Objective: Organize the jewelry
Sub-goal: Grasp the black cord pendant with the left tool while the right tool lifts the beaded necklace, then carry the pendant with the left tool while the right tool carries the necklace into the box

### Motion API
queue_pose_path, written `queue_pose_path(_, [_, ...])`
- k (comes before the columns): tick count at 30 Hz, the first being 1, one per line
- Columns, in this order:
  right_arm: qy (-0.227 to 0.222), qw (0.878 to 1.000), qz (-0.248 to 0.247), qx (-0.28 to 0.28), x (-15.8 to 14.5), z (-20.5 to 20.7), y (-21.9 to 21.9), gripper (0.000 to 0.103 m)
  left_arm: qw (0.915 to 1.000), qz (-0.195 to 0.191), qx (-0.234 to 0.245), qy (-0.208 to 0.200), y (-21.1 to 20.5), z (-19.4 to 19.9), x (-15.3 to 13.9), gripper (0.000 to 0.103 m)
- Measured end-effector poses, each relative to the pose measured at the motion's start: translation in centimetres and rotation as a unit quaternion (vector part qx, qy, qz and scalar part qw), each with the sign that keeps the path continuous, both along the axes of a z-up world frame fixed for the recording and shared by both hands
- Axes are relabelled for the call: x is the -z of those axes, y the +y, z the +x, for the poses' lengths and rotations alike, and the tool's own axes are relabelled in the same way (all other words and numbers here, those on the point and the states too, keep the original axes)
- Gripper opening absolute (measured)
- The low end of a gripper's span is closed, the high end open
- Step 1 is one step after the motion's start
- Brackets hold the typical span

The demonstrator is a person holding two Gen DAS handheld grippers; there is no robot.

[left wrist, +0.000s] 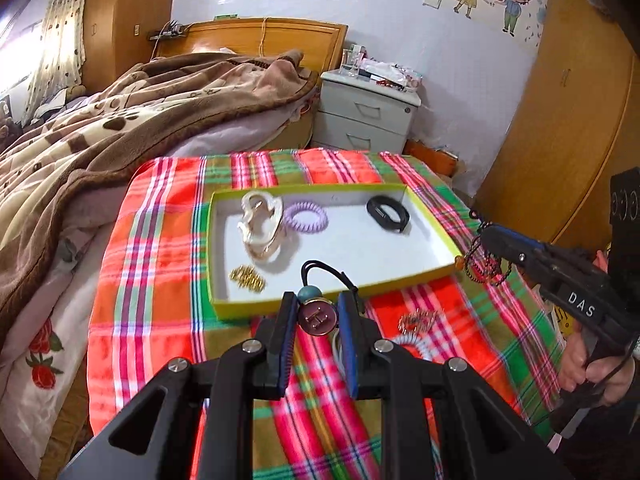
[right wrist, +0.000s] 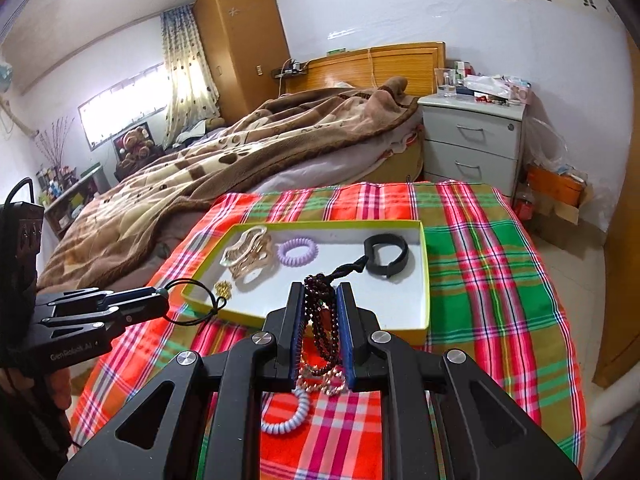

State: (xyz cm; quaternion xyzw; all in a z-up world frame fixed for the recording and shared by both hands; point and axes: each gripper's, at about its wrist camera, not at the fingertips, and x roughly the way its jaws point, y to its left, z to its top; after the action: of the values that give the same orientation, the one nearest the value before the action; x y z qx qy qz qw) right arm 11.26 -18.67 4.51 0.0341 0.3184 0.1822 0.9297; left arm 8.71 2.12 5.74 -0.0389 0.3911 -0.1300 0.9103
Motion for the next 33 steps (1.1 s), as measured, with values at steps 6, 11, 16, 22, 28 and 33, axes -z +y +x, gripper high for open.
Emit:
queue_pose_path(6, [0.004,1.0,-0.006,0.012,-0.1,1.6,-0.7,0.016,0.9999,-0.009,0.011,-0.002,-1.1,2.6,-0.8,0.022])
queue_pose_path(11, [0.019,1.0,-0.004,0.024,0.9,3.9,-1.4,0.016,0.9996,-0.019,0.019,-0.001,-1.9,5.4,-0.9,0.022])
queue_pose_path(16, [0.041,0.999,-0.007,0.026,2.4,6.2,-1.5,0.016,0.9989,-0.035,0.028,0.013,-3.2,8.2,0.2,0.022])
queue_pose_path(22, [0.066,0.998,-0.018,0.016,4.2,8.2,-1.1,0.016,0.9974,-0.042,0.044,0.038,-5.1,10.9,2.3,0.022])
queue_pose_path(28, [0.085,0.996,-0.031,0.009,5.5,9.5,-0.8,0.016,0.9958,-0.049,0.047,0.062,-6.0,13.4,4.0,0.022])
queue_pose_path(33, [0.094,0.995,-0.04,0.005,6.2,10.1,-0.6,0.016,0.9953,-0.045,0.048,0.07,-6.4,14.6,4.9,0.022])
